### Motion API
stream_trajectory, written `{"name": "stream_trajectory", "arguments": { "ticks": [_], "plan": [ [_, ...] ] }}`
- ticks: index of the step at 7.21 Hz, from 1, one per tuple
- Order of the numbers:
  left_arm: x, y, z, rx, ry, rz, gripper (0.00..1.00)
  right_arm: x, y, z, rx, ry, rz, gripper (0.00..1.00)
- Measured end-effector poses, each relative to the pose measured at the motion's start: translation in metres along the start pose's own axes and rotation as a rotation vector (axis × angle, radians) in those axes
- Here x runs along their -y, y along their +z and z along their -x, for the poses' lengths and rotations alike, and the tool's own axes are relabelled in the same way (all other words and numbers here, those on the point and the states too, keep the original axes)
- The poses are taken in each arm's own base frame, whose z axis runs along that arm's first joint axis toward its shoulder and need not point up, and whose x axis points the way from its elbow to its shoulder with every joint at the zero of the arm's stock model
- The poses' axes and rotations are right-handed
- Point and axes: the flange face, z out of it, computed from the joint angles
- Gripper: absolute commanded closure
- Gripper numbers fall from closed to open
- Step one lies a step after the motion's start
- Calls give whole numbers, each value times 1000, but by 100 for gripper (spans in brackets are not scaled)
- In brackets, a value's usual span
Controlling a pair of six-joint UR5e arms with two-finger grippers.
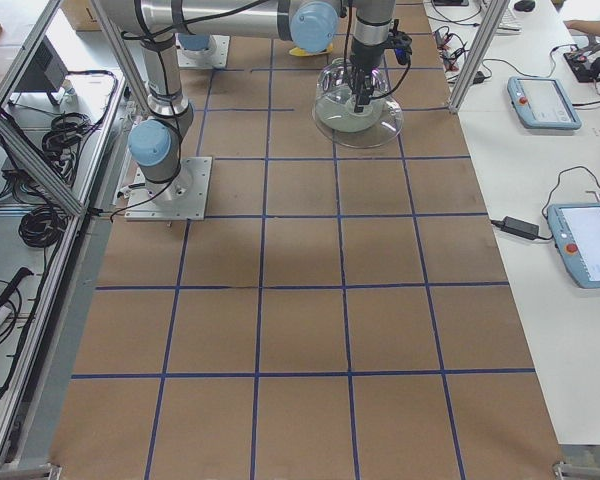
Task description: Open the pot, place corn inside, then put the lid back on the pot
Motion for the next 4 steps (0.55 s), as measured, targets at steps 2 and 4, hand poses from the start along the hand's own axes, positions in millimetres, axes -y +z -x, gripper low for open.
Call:
{"name": "stream_trajectory", "arguments": {
  "ticks": [2,4],
  "plan": [
    [24,-26,-3,24,-10,34,79,0,0,0,0,0,0,85],
    [54,-105,-37,54,-24,82,83,0,0,0,0,0,0,85]
  ]
}}
